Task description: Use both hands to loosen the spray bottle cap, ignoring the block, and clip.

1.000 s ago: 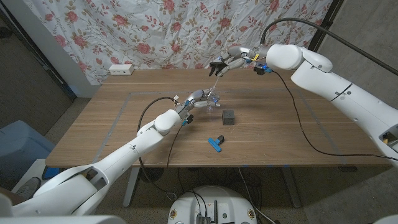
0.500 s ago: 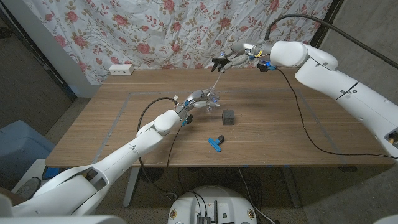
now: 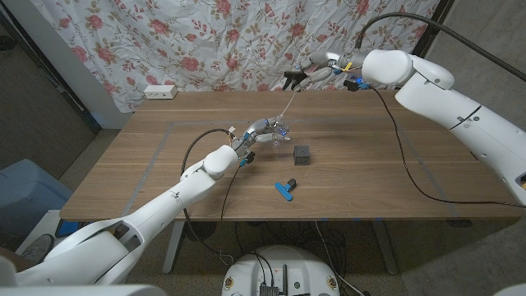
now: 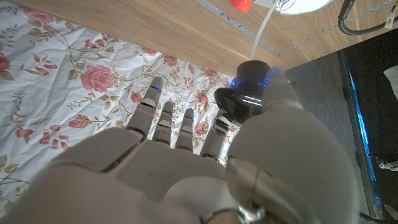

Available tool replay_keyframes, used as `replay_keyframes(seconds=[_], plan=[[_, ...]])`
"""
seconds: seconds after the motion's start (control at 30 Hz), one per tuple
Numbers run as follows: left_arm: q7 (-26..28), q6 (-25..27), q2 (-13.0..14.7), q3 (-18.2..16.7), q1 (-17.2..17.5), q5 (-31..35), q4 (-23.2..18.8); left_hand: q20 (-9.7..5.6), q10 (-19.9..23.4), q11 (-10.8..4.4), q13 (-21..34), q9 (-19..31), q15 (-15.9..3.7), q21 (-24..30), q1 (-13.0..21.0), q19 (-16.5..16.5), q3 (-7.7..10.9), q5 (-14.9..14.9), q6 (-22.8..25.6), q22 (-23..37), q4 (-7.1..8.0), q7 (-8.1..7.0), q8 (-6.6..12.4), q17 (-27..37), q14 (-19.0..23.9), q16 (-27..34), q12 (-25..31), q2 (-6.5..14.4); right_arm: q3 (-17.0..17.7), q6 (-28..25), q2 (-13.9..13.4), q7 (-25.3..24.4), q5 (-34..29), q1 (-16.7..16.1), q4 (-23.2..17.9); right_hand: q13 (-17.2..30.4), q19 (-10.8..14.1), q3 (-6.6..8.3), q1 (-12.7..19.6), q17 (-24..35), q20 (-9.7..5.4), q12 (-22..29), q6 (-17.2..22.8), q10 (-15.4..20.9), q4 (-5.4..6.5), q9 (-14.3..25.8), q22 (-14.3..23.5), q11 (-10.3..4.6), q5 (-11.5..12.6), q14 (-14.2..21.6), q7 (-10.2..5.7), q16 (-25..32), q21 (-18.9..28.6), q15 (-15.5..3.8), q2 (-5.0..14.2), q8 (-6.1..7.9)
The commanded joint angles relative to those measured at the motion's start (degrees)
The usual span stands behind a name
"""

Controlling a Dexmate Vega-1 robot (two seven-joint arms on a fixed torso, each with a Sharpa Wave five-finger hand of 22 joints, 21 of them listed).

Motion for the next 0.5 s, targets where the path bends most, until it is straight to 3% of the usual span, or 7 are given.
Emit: replay_keyframes(seconds=[0.03, 0.5], plan=[[-0.24, 0.22, 0.02, 0.07, -0.42, 0.03, 0.30, -1.64, 0.43, -0.07, 0.20, 0.07, -5.47, -0.16, -7.28, 0.30, 0.39, 0.16, 0.65, 0.16, 0.21, 0.39, 0.43, 0.24, 0.29, 0.26, 0.35, 11.94, 1.23, -0.68, -1.12, -0.18, 1.56, 0.16, -0.99, -0.05, 0.28, 0.45, 0.30, 0.09, 0.58, -0.38, 1.11, 0.47, 0.09, 1.28, 0.21, -0.16, -0.14, 0.54, -0.82, 0.28, -0.17, 0.25, 0.52, 0.46], [-0.50, 0.34, -0.01, 0.14, -0.79, 0.00, 0.52, -1.28, 0.40, -0.02, 0.39, 0.11, -5.41, -0.12, -6.89, 0.37, 0.30, 0.16, 0.67, 0.16, 0.22, 0.42, 0.43, 0.41, 0.12, 0.29, 0.43, 11.89, 1.94, -0.97, -2.42, -0.54, 1.45, 0.36, -1.71, -0.06, 0.33, 0.56, 0.46, 0.10, 0.68, -0.47, 1.01, 0.75, 0.06, 1.44, 0.21, -0.16, -0.18, 0.53, -0.61, 0.26, -0.18, 0.07, 0.60, 0.65]])
